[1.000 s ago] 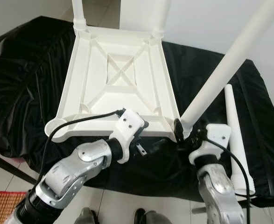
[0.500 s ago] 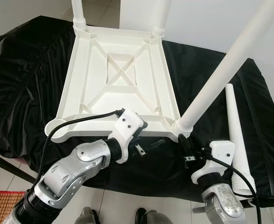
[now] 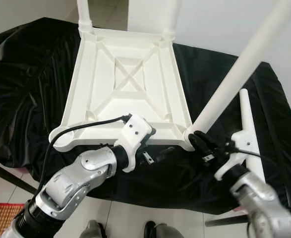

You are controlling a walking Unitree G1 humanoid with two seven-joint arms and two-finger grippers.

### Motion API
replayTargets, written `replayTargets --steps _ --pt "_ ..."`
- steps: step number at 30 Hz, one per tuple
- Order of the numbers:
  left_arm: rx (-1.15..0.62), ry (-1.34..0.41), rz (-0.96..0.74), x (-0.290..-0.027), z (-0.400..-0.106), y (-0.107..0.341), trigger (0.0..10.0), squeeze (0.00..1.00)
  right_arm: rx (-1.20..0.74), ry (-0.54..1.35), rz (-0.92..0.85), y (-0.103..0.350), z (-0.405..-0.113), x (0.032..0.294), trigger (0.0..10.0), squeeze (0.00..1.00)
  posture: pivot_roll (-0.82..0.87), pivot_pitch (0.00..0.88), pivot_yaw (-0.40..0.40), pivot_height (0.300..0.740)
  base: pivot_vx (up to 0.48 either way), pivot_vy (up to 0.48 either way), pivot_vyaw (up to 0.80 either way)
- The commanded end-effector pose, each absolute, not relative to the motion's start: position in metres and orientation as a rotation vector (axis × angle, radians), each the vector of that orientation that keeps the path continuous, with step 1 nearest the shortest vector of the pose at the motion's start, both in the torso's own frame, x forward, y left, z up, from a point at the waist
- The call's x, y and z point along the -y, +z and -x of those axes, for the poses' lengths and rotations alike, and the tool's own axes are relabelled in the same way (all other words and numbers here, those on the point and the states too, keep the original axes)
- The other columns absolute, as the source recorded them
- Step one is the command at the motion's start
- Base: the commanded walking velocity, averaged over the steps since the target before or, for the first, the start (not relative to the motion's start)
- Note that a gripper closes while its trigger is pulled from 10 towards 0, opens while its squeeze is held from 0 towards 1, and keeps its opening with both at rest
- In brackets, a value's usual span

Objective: Building children table

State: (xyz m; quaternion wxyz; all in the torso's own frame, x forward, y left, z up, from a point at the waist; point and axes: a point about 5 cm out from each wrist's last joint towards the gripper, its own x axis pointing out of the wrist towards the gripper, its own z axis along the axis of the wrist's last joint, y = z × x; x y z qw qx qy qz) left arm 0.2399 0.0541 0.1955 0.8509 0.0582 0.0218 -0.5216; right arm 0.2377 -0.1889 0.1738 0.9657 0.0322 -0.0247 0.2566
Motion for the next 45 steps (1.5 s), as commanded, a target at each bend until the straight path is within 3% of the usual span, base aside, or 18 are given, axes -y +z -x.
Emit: replayTargets --steps 1,11,19,33,45 --pt "-0.047 -1.213 -0.125 -0.050 -0.233 0.196 10.0 0.00 0.019 0.507 -0.071 0.171 -0.241 0.202 10.0 0.00 0.04 0.180 -0.081 0.740 0.000 0.000 0.00" --pt "-0.052 -1.220 -0.125 -0.047 -0.233 0.194 10.0 0.00 0.036 0.543 0.003 0.183 -0.272 0.222 10.0 0.00 0.03 0.172 -0.084 0.740 0.000 0.000 0.00" --pt "-0.066 -1.207 -0.132 -0.047 -0.235 0.191 10.0 0.00 0.080 0.569 0.011 0.187 -0.283 0.214 10.0 0.00 0.04 0.174 -0.080 0.740 0.000 0.000 0.00" --pt "-0.073 -1.192 -0.145 -0.053 -0.237 0.191 10.0 0.00 0.025 0.830 -0.098 0.178 -0.240 0.186 10.0 0.00 0.03 0.193 -0.062 0.740 0.000 0.000 0.00" --pt "-0.090 -1.157 -0.183 -0.060 -0.249 0.189 10.0 0.00 0.000 0.869 -0.157 0.176 -0.220 0.182 10.0 0.00 0.02 0.197 -0.038 0.740 0.000 0.000 0.00"
